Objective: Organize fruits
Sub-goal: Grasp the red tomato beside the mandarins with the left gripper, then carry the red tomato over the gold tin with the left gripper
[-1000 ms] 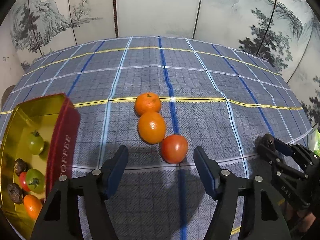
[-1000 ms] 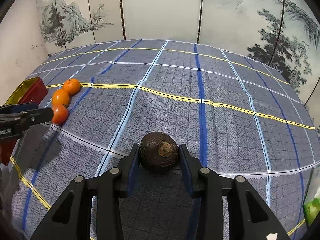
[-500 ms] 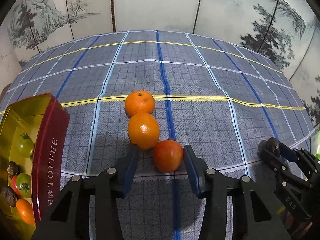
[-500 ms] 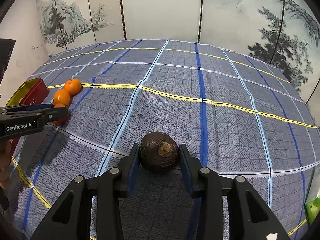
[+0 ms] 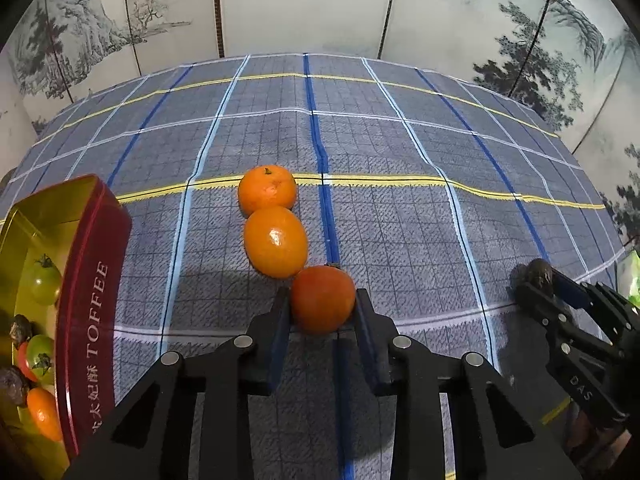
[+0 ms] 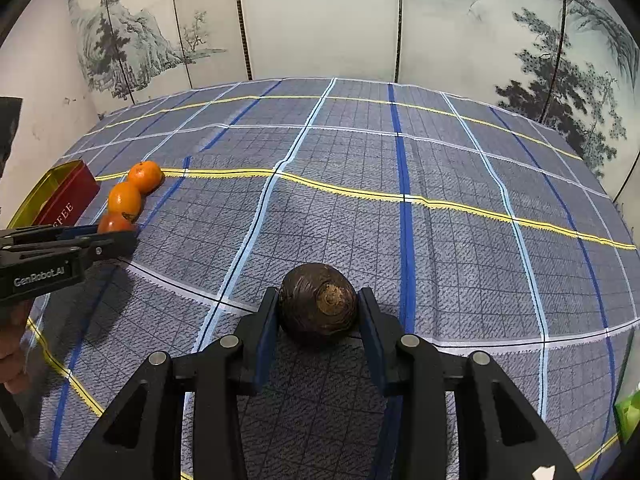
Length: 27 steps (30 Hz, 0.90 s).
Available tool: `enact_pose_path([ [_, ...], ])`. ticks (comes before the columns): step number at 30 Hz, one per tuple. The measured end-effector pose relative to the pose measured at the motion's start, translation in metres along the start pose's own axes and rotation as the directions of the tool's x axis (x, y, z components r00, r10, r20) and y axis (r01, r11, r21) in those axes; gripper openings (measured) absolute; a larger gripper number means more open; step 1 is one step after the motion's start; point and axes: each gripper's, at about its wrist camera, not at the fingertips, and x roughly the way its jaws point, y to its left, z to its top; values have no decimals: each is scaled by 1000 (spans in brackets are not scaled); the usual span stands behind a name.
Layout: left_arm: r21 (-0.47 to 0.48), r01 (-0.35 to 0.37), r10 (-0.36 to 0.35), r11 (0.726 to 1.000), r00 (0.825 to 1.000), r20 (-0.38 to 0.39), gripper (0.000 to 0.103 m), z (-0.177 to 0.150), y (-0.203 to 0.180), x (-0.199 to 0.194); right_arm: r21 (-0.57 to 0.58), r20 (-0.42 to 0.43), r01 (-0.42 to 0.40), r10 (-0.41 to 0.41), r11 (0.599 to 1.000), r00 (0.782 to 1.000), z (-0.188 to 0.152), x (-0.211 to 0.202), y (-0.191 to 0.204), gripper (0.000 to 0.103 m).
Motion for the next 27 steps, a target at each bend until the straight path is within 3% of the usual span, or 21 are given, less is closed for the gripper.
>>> enact_pose_path([
  [10, -27, -4, 4, 1000, 1000, -10, 32, -12, 11, -22, -9, -12, 15, -15, 1000, 1000, 0, 3, 3, 36],
  [27, -61, -13, 15, 998, 999, 33, 32, -32, 49, -92, -13, -13, 22, -22, 1000, 1000, 0, 3, 5, 36],
])
